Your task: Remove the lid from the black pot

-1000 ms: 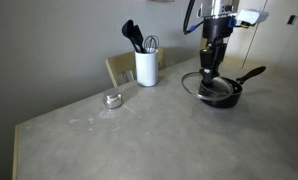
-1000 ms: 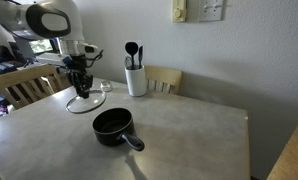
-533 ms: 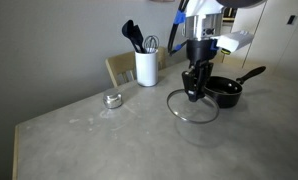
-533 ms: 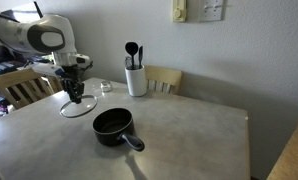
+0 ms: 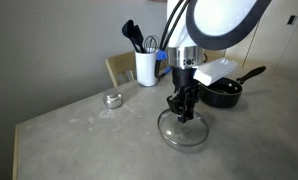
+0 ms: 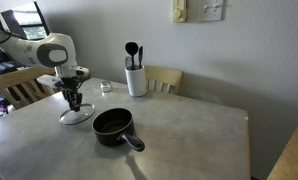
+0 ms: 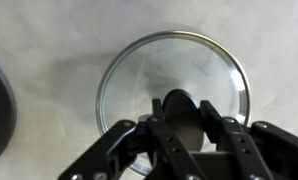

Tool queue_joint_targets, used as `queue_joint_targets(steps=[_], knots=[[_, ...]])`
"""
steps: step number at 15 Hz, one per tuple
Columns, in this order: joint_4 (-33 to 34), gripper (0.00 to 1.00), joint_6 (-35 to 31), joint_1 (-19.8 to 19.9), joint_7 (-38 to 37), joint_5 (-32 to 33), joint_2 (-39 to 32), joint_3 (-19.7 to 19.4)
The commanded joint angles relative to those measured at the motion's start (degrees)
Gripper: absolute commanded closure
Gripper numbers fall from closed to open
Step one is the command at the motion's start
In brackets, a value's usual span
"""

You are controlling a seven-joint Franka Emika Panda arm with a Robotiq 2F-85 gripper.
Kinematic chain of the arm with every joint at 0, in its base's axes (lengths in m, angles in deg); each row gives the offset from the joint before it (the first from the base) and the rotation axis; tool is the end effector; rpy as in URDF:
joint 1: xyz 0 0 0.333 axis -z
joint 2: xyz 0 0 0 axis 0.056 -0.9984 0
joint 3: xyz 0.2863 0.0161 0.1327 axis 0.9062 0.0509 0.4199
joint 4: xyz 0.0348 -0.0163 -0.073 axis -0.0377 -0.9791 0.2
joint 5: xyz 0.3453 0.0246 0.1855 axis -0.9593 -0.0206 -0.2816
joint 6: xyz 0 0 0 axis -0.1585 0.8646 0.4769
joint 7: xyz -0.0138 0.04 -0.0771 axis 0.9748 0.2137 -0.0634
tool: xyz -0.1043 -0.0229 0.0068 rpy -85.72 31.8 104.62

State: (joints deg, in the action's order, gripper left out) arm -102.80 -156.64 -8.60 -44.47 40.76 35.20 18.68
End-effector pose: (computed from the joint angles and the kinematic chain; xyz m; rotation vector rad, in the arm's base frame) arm 0.5779 0.1838 0.2005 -3.1074 -0.0403 0.2236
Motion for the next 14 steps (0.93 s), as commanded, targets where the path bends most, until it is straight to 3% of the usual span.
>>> queue_joint_targets(steps=[1, 2, 7, 14], knots=[[2.6, 0.43, 0.4, -0.5, -0.7, -0.7, -2.1, -0.4], [2.7, 0.33, 0.4, -0.5, -0.6, -0.7, -2.2, -0.4], [2.2, 0.01, 1.1, -0.2, -0.4, -0.8, -0.1, -0.5], [-0.3, 0.0, 6.7, 2.7, 5.3, -1.1, 7.5, 0.0]])
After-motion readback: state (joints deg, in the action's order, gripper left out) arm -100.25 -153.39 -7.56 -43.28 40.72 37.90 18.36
